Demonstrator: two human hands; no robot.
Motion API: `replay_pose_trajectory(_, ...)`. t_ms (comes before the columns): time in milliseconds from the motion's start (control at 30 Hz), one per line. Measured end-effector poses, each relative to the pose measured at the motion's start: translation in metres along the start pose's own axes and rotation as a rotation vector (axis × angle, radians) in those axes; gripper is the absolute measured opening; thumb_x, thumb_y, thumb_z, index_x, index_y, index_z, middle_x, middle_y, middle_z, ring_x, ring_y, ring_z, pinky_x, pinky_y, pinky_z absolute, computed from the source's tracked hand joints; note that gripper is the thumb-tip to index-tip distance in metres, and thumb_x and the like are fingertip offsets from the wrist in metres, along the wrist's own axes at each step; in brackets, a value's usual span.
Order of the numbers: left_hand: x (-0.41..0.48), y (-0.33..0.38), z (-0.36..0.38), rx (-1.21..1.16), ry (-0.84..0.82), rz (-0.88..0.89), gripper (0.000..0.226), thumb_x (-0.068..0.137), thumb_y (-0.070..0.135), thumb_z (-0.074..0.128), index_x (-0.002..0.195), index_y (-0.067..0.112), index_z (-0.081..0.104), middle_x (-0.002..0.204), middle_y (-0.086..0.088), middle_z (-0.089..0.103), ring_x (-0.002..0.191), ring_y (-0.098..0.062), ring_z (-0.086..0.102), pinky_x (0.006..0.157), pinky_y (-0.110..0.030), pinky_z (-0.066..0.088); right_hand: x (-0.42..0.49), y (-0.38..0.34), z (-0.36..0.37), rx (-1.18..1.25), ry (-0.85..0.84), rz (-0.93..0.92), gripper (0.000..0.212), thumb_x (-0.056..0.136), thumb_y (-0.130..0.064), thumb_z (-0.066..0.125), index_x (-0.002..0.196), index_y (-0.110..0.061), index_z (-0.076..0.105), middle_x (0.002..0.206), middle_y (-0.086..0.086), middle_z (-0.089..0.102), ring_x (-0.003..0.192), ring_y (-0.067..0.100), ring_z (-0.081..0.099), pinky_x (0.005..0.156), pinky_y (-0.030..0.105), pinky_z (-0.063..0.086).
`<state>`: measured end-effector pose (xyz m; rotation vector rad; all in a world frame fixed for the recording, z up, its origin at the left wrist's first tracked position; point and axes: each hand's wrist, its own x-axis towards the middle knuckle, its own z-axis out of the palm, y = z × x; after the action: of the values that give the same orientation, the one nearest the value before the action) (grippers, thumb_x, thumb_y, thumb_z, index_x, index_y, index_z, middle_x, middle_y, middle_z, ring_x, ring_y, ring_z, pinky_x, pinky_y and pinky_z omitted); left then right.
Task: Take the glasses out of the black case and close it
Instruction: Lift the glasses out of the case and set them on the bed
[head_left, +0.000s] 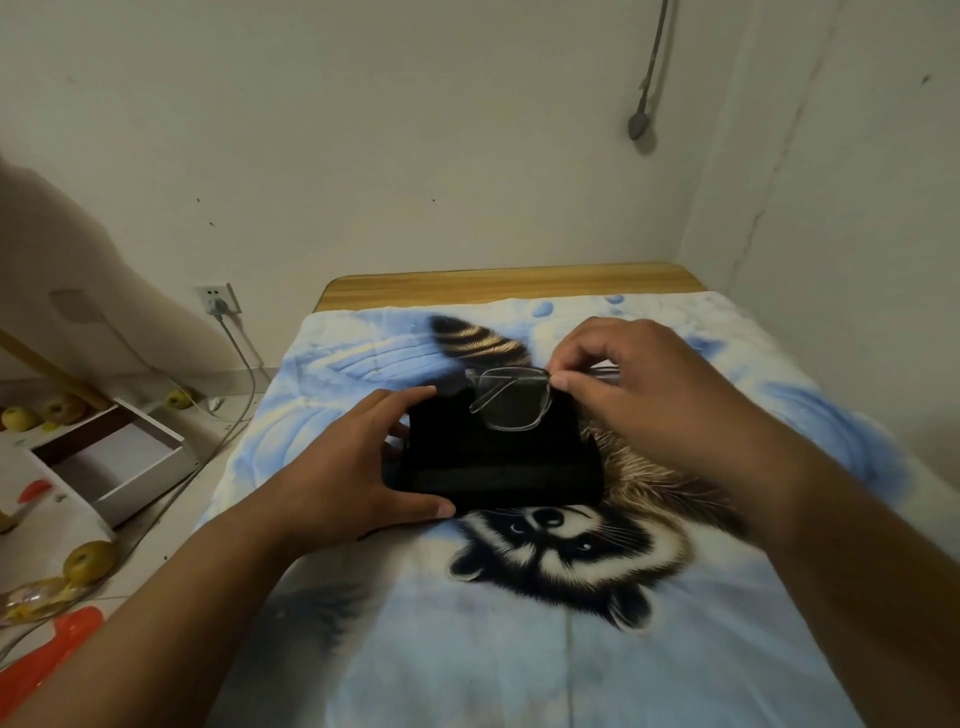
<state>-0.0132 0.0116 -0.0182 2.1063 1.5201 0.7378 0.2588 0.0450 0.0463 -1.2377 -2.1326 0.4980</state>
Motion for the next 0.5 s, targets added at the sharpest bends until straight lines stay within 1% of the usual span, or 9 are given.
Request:
replay_pose_trajectory(67,0.000,-0.001,0.000,0.004,-0.002,-0.002,0.101,0.054,0.064,0.078,0.143,0.039,0.037,0.129,0.012,0.054,0.109,-0.007,0.058,0.081,-0.013,0.050,-0.004,0.009,-0.013,-0.005,0.004,0.023,0.008,0.087,-0.024,0.065,0.081,-0.026,0.071,0.089,-0.011,0.070,0.084,0.000,0.063,0.073,0.013,0.044)
replay_pose_trajectory(100,0.000,-0.001,0.000,0.006,-0.002,0.000,0.101,0.054,0.064,0.078,0.144,0.039,0.036,0.129,0.012,0.054,0.109,-0.007,0.058,0.082,-0.014,0.050,-0.006,0.015,-0.019,-0.005,0.000,0.034,0.009,0.086,-0.024,0.066,0.080,-0.026,0.071,0.089,-0.011,0.071,0.084,0.000,0.063,0.074,0.013,0.044)
replay_pose_trajectory(200,0.000,-0.001,0.000,0.010,0.000,0.005,0.102,0.054,0.065,0.077,0.143,0.038,0.037,0.128,0.011,0.056,0.108,-0.005,0.057,0.084,-0.015,0.050,-0.012,0.033,-0.036,-0.012,-0.025,0.069,0.009,0.085,-0.022,0.068,0.077,-0.025,0.071,0.088,-0.008,0.074,0.085,0.002,0.066,0.082,0.027,0.050)
replay_pose_trajectory(267,0.001,0.000,0.000,0.010,0.001,0.006,0.102,0.053,0.065,0.077,0.143,0.038,0.038,0.127,0.011,0.056,0.108,-0.004,0.058,0.083,-0.014,0.049,-0.016,0.046,-0.044,-0.018,-0.033,0.099,0.010,0.085,-0.019,0.069,0.077,-0.024,0.072,0.088,-0.005,0.076,0.087,0.009,0.068,0.086,0.035,0.052)
replay_pose_trajectory(333,0.000,-0.001,0.000,0.010,0.003,0.007,0.102,0.053,0.066,0.077,0.143,0.039,0.038,0.126,0.012,0.057,0.107,-0.003,0.057,0.082,-0.011,0.048,-0.020,0.057,-0.051,-0.020,-0.039,0.125,0.008,0.085,-0.016,0.070,0.079,-0.020,0.074,0.088,-0.001,0.076,0.087,0.014,0.070,0.088,0.040,0.053)
replay_pose_trajectory(433,-0.001,-0.002,-0.001,0.011,0.003,0.005,0.102,0.052,0.066,0.078,0.142,0.041,0.038,0.125,0.014,0.056,0.107,-0.002,0.057,0.081,-0.010,0.048,-0.025,0.070,-0.057,-0.037,-0.057,0.143,0.006,0.084,-0.013,0.071,0.082,-0.013,0.076,0.086,0.004,0.077,0.085,0.020,0.071,0.087,0.043,0.054)
replay_pose_trajectory(500,0.000,-0.001,0.000,0.011,-0.002,0.006,0.102,0.051,0.068,0.077,0.142,0.041,0.038,0.124,0.015,0.056,0.108,-0.004,0.058,0.083,-0.013,0.048,-0.028,0.077,-0.060,-0.049,-0.068,0.162,0.006,0.083,-0.013,0.071,0.080,-0.014,0.076,0.084,0.004,0.077,0.083,0.020,0.071,0.082,0.039,0.053)
